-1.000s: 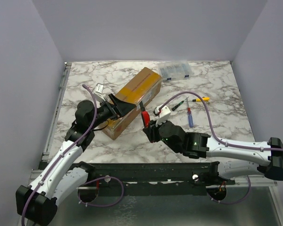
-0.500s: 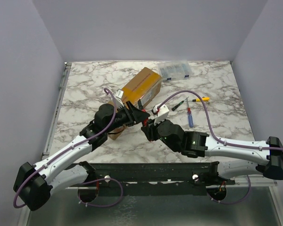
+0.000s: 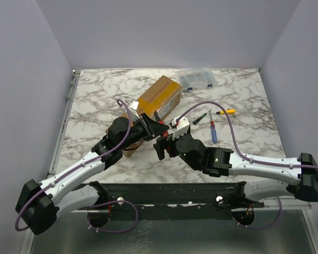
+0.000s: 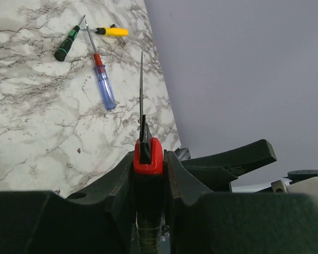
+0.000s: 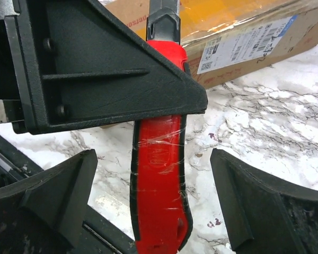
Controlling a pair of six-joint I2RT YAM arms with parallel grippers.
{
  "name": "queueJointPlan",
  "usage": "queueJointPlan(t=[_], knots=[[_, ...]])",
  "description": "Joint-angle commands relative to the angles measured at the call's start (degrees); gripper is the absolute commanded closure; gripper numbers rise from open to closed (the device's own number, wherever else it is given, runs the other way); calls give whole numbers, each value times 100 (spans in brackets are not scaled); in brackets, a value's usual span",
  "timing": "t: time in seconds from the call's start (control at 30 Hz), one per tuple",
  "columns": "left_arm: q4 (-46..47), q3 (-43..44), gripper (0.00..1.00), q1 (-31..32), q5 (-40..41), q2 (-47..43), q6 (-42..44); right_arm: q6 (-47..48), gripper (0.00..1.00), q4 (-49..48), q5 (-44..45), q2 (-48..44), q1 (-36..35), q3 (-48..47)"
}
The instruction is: Unpack the express box
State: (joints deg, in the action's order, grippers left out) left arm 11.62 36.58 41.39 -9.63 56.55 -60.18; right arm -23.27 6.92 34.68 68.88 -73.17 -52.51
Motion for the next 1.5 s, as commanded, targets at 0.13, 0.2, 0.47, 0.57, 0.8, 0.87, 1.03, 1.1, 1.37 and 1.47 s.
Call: queueJointPlan(t=[0.13, 0.2, 0.47, 0.57, 0.8, 0.87, 1.03, 1.1, 1.37, 1.47], knots=[[169, 39, 100, 29, 139, 46, -74, -210, 1, 349, 748, 457, -1, -331], [83, 135, 100, 36, 107, 118, 41, -258, 10, 534, 840, 546, -3, -458], [-63, 181, 100, 31, 97, 94, 149, -286, 99, 426, 846, 271, -1, -346], [-289, 377, 93, 16, 103, 125, 318, -207, 100, 406, 863, 168, 3, -247], [-2524, 1493, 11, -948, 238, 21, 1909, -1138, 100, 875, 901, -195, 318, 26], [-3066, 1645, 5, -1535, 313, -174, 2301, -1514, 100, 926, 300, -292, 729, 137], [-3853, 1843, 1, -2650, 868, 14, 3200, -1820, 100, 706, -161, -192, 1469, 293], [-3927, 1783, 1, -3047, 796, 314, 3351, -1820, 100, 672, -124, 11, 1614, 159], [-3430, 1092, 1, -3695, -3, 636, 3380, -1724, 100, 232, -539, 1456, 1989, -591], [-3336, 870, 2, -3692, -346, 537, 3309, -1570, 100, -28, -949, 2132, 2045, -896]])
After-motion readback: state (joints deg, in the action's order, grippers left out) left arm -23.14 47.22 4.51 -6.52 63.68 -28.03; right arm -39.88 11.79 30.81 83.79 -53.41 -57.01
